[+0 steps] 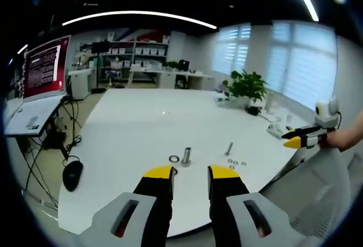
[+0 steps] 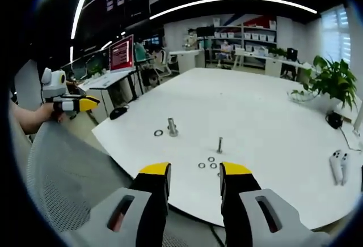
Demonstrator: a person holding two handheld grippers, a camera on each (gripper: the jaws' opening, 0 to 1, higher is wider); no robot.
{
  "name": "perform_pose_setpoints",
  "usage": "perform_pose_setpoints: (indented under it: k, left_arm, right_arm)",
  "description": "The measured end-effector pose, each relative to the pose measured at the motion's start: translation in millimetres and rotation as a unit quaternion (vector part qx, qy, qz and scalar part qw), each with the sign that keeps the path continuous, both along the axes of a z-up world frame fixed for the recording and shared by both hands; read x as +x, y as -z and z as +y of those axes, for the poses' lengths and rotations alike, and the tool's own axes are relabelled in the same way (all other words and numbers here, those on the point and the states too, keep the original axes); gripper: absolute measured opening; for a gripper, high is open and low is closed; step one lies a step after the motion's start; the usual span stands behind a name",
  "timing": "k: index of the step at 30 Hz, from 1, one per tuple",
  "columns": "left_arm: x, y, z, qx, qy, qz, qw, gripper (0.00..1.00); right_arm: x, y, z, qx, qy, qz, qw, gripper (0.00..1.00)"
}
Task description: Place the washer onto the threaded stud by aligning its center hole with the stud, sliding it down to the base, and recovering from edge contact or off-axis alignment until the washer reaches the visible bottom stop.
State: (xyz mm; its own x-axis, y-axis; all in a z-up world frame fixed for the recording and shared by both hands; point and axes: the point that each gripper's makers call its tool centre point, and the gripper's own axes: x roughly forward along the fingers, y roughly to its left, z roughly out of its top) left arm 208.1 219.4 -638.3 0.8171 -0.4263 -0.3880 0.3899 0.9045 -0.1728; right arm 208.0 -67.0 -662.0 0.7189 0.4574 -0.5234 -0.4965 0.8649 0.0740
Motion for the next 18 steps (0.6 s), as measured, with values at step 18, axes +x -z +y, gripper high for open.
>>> perform_pose_setpoints:
  k: [18]
  left_arm:
    - [-1.5,2.5,0.8,0.001,0.0,0.005,1.0,0.21]
  right_arm:
    - [-0.2,1.4,-1.1,0.001,0.002,0.003,1.0,0.37]
